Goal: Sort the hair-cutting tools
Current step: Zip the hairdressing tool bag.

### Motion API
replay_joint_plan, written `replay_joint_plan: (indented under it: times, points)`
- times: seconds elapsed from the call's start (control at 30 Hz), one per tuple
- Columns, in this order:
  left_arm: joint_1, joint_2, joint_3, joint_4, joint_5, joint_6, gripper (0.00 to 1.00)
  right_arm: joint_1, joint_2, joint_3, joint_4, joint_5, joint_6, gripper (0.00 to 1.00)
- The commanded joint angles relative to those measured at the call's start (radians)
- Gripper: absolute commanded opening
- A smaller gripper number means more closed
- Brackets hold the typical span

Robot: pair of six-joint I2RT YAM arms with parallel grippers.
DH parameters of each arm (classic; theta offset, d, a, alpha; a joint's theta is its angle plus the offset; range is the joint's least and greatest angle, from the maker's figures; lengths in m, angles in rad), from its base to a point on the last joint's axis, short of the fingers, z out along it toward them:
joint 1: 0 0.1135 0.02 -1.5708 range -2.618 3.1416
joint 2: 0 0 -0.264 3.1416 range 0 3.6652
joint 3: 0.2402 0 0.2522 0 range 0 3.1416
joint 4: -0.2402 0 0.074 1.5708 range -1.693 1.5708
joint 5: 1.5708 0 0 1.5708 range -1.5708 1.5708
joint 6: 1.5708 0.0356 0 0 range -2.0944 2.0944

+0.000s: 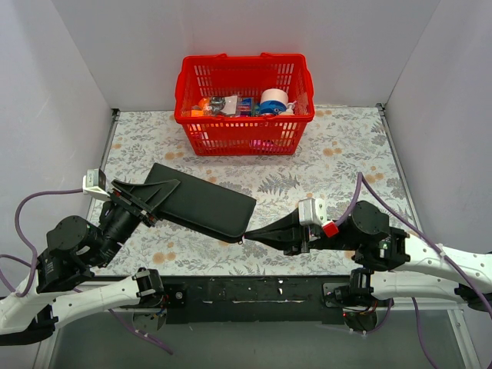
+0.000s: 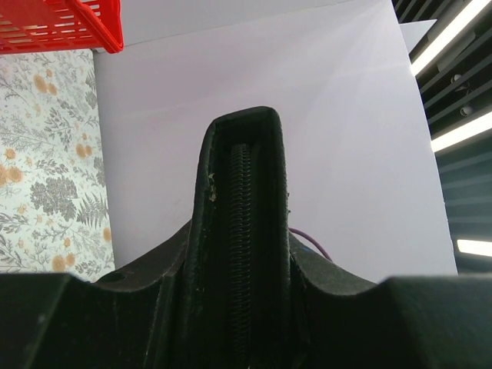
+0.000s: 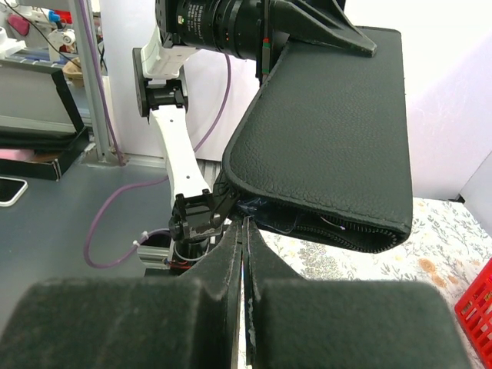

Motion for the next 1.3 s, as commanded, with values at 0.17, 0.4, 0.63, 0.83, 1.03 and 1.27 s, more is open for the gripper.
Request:
replay_joint_plan:
  times: [0.17,0.4,0.63,0.83,1.03,1.27]
  points:
    - [-0.002,-0.002,-0.001,0.038,0.009,-0.086,0.00,-0.002,-0.008,0.056,0.013,0.001,-0.016,0.01]
    - [0.000,0.003,0.002,0.037,0.012,-0.082,0.00,-0.002,-0.026,0.039,0.005,0.022,-0.019,0.01]
    - [-0.002,0.009,0.002,0.044,0.015,-0.077,0.00,-0.002,-0.041,0.051,-0.021,0.035,-0.028,0.01]
    - [0.000,0.021,0.005,0.055,0.020,-0.071,0.00,-0.002,-0.034,0.051,-0.015,0.041,-0.033,0.01]
    - [0.000,0.020,-0.004,0.059,0.026,-0.076,0.00,-0.002,-0.015,0.057,0.002,0.050,-0.044,0.01]
    - [-0.002,0.026,-0.004,0.070,0.040,-0.071,0.00,-0.002,0.005,0.067,0.007,0.061,-0.053,0.01]
